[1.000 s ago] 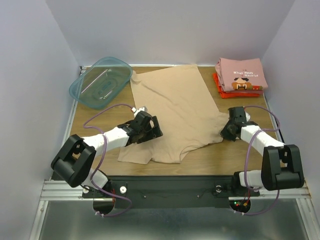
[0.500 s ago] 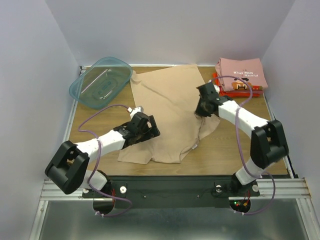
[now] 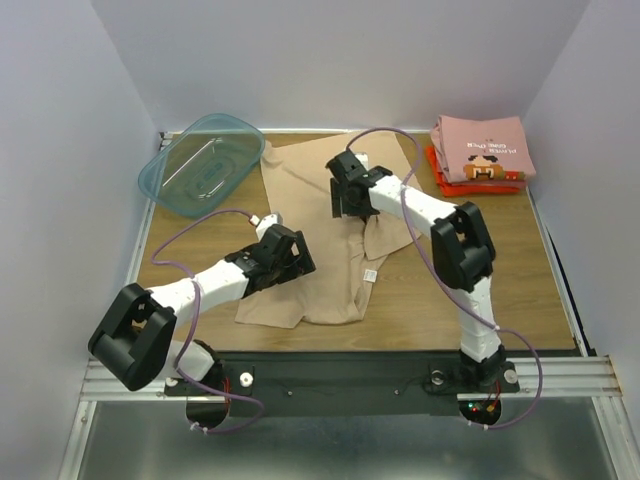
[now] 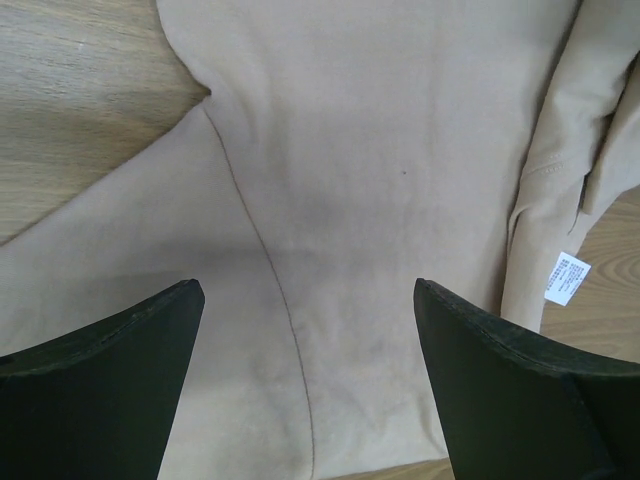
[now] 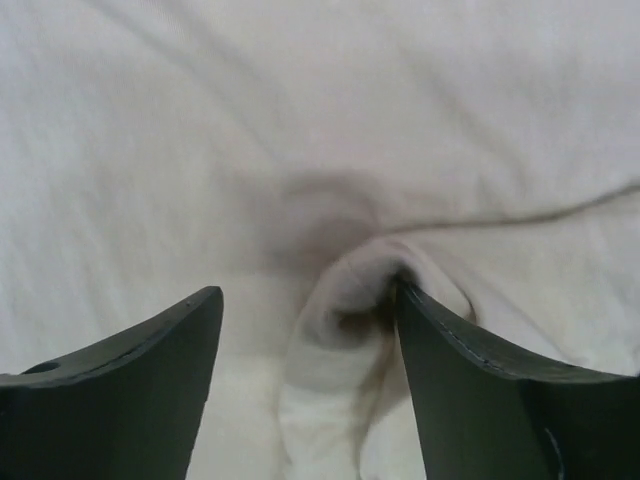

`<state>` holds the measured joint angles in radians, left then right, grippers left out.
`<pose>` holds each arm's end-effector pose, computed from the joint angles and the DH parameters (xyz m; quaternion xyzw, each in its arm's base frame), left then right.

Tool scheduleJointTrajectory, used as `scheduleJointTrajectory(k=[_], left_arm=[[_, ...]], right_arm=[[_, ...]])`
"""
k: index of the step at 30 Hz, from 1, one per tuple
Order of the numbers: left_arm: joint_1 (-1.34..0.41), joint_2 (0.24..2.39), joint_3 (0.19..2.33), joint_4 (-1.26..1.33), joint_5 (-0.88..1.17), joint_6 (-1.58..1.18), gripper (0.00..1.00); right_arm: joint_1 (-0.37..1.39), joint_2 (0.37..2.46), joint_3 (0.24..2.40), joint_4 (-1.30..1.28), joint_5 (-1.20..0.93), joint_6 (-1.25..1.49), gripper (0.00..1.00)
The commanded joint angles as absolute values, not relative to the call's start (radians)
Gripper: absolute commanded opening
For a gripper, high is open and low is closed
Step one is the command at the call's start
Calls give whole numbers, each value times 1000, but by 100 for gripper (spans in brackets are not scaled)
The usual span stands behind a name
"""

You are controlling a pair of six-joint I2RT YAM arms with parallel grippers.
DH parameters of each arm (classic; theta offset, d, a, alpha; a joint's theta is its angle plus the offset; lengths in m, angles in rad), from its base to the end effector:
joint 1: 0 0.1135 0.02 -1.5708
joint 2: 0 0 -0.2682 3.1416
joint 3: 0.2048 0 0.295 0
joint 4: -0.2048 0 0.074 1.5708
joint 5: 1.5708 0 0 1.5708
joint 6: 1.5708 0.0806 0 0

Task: Fold and stack the t-shirts
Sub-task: Flatten the tshirt out

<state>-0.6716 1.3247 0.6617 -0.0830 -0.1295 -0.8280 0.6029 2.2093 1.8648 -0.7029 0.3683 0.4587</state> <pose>0.2666 -0.1986 0.1387 -0.0973 0.9094 -0.2292 0.3331 0.4666 0.2860 0.1586 -0.0212 0.9506 -0.0238 0.3089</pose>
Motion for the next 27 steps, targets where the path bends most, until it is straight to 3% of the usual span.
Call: scheduleJointTrajectory(k=[1, 5, 9, 10, 13, 16, 27], left_arm=[[-666, 1319, 673, -91, -158, -825, 99], [-666, 1370, 707, -69, -140, -805, 98], [-666, 1408, 729, -57, -124, -795, 98], [-666, 1414, 729, -52, -123, -793, 98], [-664, 1428, 729, -35, -110, -792, 98], [-666, 1448, 727, -25, -104, -792, 98], [-716, 1399, 716, -23, -106, -810, 98]], right_arm=[[601, 1932, 1706, -701, 440, 446, 80], [598, 1734, 1412, -643, 426, 558, 89], [588, 1612, 1209, -617, 451, 653, 89], [578, 1597, 1183, -615, 449, 666, 88], [488, 1556, 1082, -566, 404, 715, 72], [399, 1552, 1019, -454, 321, 718, 65], [261, 1690, 1006, -232, 212, 767, 56]])
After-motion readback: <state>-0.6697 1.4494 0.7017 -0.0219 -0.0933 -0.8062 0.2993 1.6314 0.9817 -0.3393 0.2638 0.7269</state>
